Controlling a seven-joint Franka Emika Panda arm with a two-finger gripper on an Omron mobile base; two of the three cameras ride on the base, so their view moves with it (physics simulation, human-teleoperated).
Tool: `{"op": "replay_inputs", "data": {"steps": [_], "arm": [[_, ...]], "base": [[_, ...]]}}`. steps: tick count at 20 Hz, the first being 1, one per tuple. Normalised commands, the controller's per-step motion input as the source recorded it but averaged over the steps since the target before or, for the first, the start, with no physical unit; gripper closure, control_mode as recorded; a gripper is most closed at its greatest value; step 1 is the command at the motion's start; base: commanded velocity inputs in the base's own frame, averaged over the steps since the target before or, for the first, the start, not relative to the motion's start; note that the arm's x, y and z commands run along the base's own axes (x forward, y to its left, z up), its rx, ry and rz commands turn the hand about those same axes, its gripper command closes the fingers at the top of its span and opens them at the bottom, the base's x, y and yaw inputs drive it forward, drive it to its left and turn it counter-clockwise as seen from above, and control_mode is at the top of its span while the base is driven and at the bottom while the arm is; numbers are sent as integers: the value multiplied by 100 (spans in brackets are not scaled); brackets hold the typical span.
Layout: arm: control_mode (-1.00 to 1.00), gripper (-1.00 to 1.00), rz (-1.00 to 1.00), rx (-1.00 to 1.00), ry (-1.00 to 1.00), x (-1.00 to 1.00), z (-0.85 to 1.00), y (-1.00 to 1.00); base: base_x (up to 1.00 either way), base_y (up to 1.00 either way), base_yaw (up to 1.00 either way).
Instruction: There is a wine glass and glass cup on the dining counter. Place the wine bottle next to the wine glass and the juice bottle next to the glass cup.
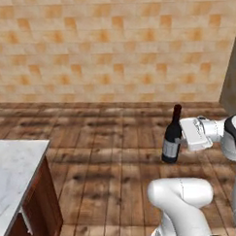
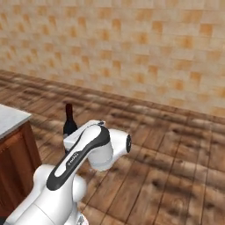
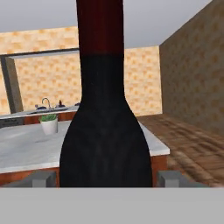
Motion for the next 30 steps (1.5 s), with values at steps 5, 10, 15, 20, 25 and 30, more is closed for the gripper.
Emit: {"op": "replay_inputs", "data": {"steps": [5, 10, 15, 20, 25, 30], "arm": [[100, 100, 0, 0, 0, 0, 0, 0], [100, 100, 0, 0, 0, 0, 0, 0], [100, 100, 0, 0, 0, 0, 0, 0], [100, 100, 0, 0, 0, 0, 0, 0], [100, 100, 0, 0, 0, 0, 0, 0], [100, 100, 0, 0, 0, 0, 0, 0]], "base": [[91, 0, 14], [90, 0, 15], [90, 0, 16], [87, 0, 21], [83, 0, 29], [78, 0, 37]]}}
